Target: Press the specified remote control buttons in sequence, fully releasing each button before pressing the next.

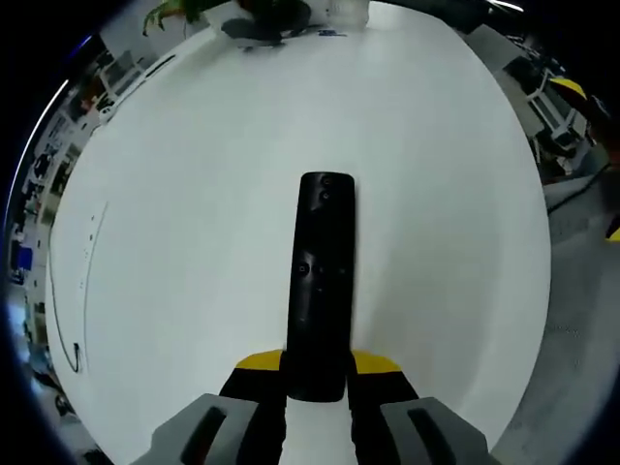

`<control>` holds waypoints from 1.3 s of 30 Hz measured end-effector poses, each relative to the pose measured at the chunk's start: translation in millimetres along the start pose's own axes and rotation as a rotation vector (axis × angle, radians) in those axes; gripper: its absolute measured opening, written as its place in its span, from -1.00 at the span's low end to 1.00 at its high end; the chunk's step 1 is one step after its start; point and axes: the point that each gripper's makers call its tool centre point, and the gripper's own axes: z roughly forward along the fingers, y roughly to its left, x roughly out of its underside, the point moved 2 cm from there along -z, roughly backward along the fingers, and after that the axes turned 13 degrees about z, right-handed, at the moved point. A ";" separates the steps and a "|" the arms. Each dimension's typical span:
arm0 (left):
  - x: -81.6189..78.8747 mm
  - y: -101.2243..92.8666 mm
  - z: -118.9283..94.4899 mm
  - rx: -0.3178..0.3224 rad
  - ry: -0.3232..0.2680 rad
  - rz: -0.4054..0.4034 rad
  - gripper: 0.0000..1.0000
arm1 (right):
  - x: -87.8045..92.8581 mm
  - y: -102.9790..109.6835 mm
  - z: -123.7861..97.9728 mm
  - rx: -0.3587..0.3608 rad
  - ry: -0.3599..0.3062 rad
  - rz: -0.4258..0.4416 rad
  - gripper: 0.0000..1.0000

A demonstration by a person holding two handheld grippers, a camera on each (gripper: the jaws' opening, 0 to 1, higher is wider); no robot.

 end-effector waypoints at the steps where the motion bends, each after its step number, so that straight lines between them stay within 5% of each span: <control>1: -0.1 -2.2 -0.2 0.001 0.001 0.002 -0.55 | -0.1 0.2 -0.1 -0.001 0.000 0.001 0.63; 39: -2.6 -70.5 -4.5 0.003 -0.030 0.042 -0.54 | 2.8 3.6 -1.9 -0.007 0.011 -0.027 0.57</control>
